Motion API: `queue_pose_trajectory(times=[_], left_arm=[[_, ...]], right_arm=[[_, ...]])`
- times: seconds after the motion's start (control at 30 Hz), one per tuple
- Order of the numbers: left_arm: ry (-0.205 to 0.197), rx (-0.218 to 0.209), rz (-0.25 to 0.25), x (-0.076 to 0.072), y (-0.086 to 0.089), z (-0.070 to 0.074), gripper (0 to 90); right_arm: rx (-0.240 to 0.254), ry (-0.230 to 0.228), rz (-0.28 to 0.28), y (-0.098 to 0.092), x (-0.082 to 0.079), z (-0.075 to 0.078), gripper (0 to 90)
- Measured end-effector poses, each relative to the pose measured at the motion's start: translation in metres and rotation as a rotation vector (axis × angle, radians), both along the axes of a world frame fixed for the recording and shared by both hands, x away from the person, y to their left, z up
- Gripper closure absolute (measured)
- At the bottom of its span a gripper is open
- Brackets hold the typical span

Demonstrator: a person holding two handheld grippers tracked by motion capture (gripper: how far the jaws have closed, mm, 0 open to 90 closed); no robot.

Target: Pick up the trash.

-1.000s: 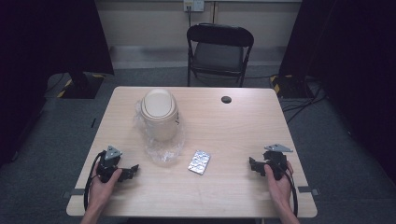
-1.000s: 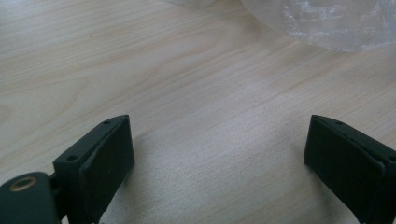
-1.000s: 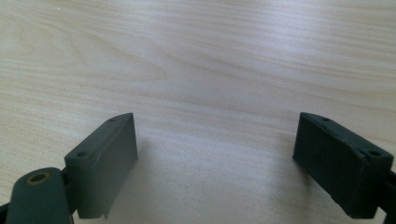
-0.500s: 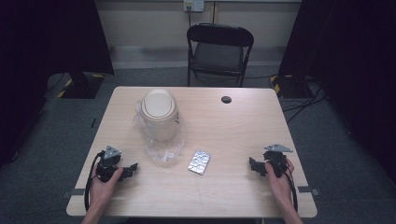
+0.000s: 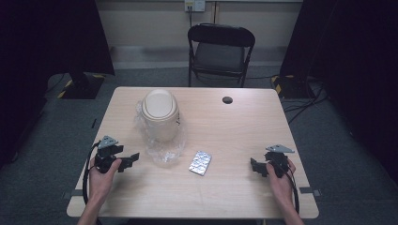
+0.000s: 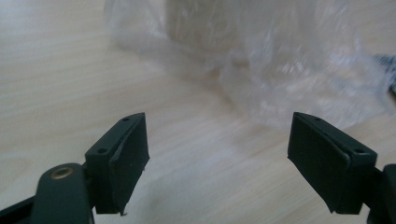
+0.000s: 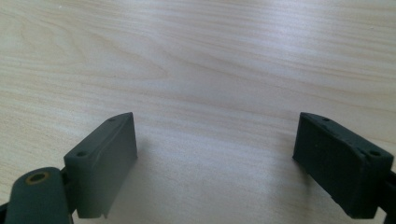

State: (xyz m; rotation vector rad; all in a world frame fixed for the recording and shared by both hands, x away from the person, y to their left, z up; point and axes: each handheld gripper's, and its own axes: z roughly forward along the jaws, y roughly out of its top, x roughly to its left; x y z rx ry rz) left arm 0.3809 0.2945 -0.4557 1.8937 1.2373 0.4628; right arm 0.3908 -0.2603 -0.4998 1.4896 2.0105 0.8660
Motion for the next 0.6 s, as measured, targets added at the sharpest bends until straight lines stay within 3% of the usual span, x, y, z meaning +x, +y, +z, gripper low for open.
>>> queue_pose_trajectory(times=[0.07, 0.2, 0.33, 0.4, 0.6], left_arm=[[-0.015, -0.019, -0.010, 0.003, -0.003, 0.007, 20.1], [-0.045, 0.005, -0.015, 0.008, -0.010, 0.017, 19.9], [-0.070, -0.032, -0.024, 0.016, -0.014, 0.026, 19.2], [-0.078, -0.013, -0.018, 0.022, -0.017, 0.032, 18.2], [-0.092, -0.019, -0.021, 0.038, -0.021, 0.049, 16.5]], right_arm=[[0.000, 0.000, 0.000, 0.000, 0.000, 0.000, 12.4], [0.000, 0.000, 0.000, 0.000, 0.000, 0.000, 12.4], [0.001, 0.000, 0.000, 0.000, 0.000, 0.000, 12.4], [0.001, 0.000, 0.000, 0.000, 0.000, 0.000, 12.4], [0.000, 0.000, 0.000, 0.000, 0.000, 0.000, 12.4]])
